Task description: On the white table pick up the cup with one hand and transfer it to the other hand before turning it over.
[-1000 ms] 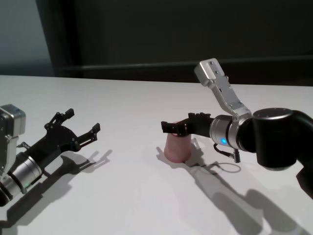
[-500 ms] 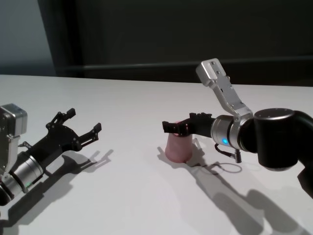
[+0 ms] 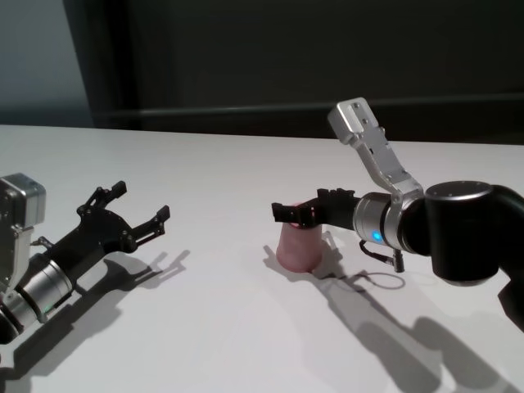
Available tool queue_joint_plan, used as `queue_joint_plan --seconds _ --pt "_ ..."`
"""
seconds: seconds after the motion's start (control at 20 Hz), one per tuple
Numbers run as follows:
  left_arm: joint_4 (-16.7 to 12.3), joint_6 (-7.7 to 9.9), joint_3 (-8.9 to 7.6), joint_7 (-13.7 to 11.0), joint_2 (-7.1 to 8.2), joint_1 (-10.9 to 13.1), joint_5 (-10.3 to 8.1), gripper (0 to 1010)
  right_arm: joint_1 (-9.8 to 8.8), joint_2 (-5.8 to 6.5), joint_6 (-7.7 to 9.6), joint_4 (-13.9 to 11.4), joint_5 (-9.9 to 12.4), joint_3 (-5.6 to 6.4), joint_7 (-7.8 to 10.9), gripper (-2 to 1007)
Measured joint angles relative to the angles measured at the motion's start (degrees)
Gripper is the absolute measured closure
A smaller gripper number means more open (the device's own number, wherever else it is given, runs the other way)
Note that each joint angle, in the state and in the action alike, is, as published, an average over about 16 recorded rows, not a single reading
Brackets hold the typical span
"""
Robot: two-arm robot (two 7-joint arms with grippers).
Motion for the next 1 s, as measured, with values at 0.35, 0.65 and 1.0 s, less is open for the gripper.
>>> queue_joint_plan --seconds 0.35,0.65,1.0 --pt "0.0 0.0 0.0 0.0 0.0 0.0 0.0 9 0.54 -0.43 -0.46 -0.5 -0.7 0.7 0.22 3" --pt "0.0 0.0 0.0 0.0 0.0 0.0 0.0 9 0.75 -0.59 -1.7 -1.8 -1.7 2.28 0.22 3" --pt "0.0 0.0 0.0 0.0 0.0 0.0 0.0 9 -0.82 0.3 -4.06 -4.3 -2.8 5.66 -0.86 3"
